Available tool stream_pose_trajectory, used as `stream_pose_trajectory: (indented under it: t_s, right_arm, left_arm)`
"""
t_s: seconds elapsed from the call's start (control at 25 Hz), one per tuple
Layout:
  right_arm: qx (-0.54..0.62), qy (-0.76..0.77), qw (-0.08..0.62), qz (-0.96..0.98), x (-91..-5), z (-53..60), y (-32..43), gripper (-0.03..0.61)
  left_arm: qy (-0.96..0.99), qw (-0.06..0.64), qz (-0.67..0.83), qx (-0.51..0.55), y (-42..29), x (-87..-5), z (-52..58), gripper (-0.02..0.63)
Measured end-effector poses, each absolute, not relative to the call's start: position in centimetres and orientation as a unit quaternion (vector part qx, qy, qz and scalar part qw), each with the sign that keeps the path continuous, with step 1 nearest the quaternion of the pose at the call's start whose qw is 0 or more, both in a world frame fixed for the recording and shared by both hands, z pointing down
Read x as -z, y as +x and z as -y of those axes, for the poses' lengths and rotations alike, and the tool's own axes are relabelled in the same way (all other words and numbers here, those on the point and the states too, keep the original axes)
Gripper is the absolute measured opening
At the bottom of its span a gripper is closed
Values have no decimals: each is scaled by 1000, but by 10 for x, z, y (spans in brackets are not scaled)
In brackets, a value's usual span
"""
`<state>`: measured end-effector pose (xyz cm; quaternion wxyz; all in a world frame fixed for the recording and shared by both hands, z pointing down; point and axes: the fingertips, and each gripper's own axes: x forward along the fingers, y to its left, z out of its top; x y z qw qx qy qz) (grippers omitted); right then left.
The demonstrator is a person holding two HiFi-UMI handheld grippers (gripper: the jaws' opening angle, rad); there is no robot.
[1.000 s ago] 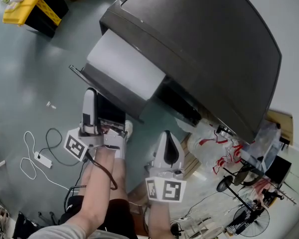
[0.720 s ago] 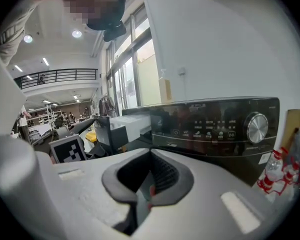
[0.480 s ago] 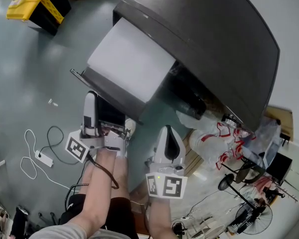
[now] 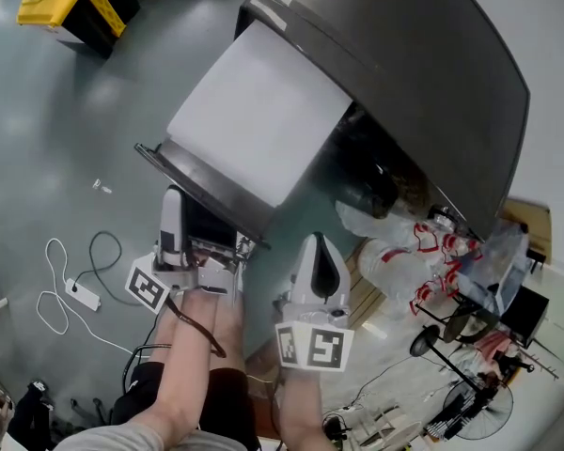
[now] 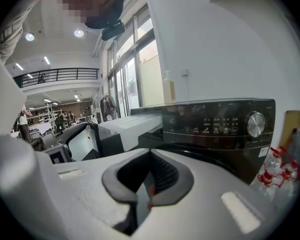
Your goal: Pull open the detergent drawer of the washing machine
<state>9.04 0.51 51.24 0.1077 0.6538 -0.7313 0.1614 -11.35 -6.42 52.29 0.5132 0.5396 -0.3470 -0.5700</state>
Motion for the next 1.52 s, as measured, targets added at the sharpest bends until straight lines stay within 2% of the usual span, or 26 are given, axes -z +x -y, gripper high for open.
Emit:
stream_pose_trajectory:
  t_s: [1.16, 1.52]
  right_arm:
    - [-156, 669, 117, 717, -501, -7, 83, 3]
    - [-149, 669, 119, 718, -494, 0, 72, 3]
  left_arm:
    - [591, 543, 378, 462, -113, -534, 54, 330]
    - [612, 534, 399, 426, -131, -529, 51, 249]
